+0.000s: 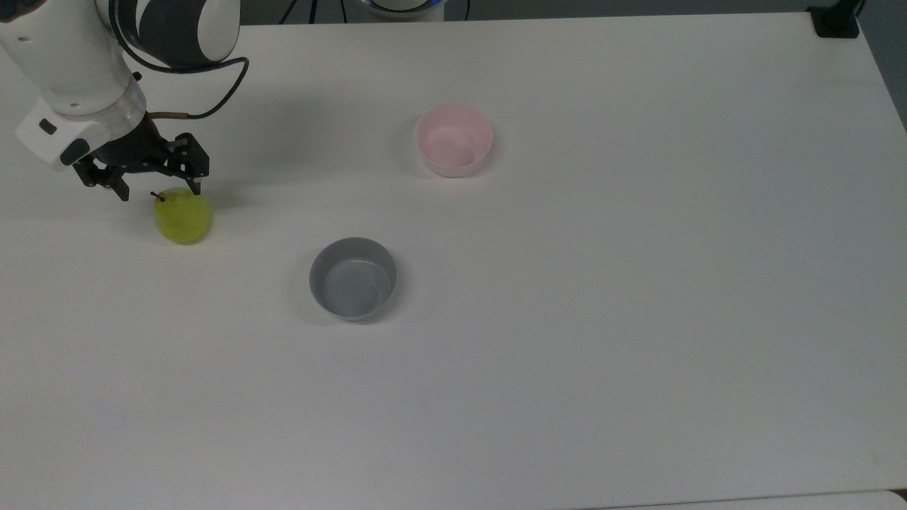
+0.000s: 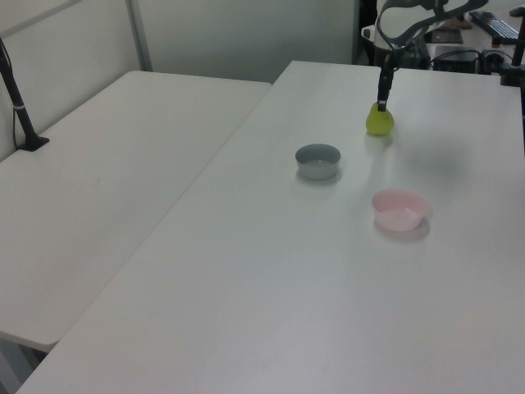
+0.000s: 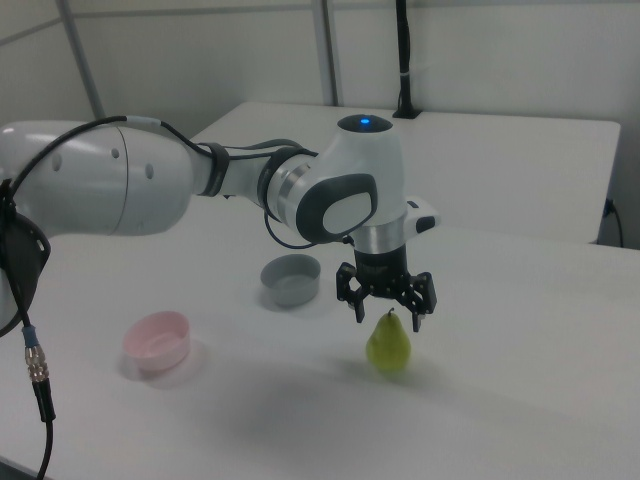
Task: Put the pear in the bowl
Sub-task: 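Close the gripper around the pear's body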
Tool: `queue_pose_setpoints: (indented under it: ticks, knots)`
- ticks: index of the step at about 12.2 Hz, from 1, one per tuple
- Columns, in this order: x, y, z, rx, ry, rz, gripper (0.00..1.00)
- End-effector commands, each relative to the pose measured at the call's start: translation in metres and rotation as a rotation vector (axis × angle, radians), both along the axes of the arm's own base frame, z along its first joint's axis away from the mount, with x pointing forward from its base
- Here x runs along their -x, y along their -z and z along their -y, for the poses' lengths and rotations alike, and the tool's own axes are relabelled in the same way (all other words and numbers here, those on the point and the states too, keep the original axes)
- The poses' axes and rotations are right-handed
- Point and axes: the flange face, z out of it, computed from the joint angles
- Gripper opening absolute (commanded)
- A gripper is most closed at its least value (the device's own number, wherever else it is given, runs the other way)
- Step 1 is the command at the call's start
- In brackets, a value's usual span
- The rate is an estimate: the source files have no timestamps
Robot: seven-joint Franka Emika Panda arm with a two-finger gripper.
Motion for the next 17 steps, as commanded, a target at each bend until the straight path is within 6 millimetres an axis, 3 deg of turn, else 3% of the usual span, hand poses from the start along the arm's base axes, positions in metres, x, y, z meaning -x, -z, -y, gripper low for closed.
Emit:
queue_pose_setpoints:
  ticks: [1, 4, 5, 7, 8, 10, 12, 17]
  knots:
    - [-0.003, 0.019, -0.005, 0.003, 0.003, 0.038, 1.00]
    - [-0.001, 0.031, -0.008, 0.001, 0.001, 0.032, 0.99]
    - [0.000, 0.034, -0.010, -0.004, -0.002, 0.026, 0.82]
    - [0.000, 0.036, -0.012, -0.043, 0.025, 0.040, 0.15]
    - [0.000, 0.036, -0.013, -0.051, 0.030, 0.042, 0.00]
    - [0.001, 0.038, -0.015, -0.054, 0.027, 0.036, 0.00]
    - [0.003, 0.026, -0.017, -0.058, 0.024, 0.035, 0.00]
    - [0.010, -0.043, -0.035, -0.059, 0.010, -0.010, 0.00]
